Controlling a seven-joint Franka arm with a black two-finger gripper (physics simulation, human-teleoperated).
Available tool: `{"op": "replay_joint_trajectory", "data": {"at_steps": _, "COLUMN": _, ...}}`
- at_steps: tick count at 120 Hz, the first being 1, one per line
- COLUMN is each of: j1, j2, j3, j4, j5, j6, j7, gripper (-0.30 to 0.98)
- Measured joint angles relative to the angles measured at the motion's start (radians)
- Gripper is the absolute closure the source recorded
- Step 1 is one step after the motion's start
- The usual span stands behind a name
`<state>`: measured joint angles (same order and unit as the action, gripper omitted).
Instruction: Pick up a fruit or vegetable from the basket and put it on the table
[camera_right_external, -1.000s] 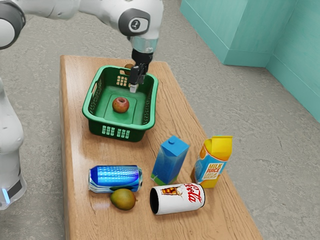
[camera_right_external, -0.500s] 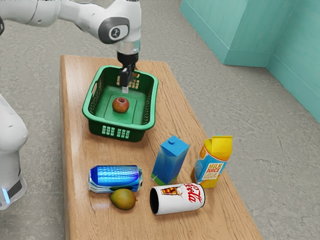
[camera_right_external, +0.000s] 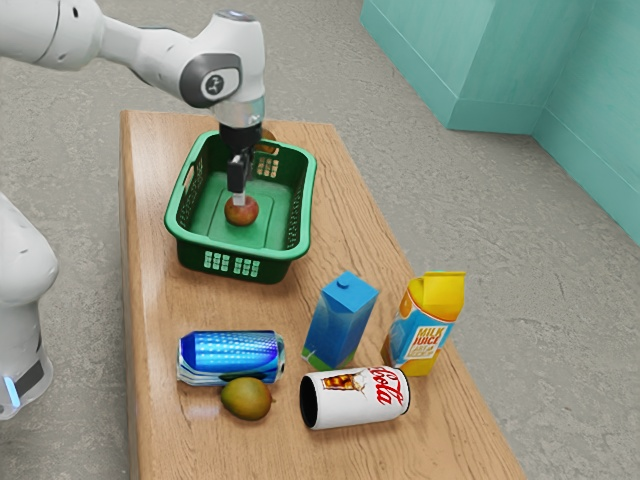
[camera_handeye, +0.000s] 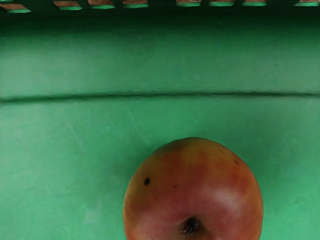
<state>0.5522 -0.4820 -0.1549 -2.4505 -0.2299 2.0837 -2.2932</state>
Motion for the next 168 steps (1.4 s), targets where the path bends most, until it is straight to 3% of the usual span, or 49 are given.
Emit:
{"op": "replay_joint_trajectory", "data": {"at_steps": 62, "j1": 0.062, "j2": -0.038, "j3": 0.000, "j4": -0.040, "j5": 0.001, "j6": 0.009, "j7": -0.006, "gripper": 0.00}}
{"op": "replay_joint_trajectory", "data": {"at_steps": 168, "j1": 0.066, "j2": 0.199, "j3": -0.025, "j4": 0.000, "j5": -0.002, "j6": 0.200, "j7": 0.017, "gripper": 0.01}}
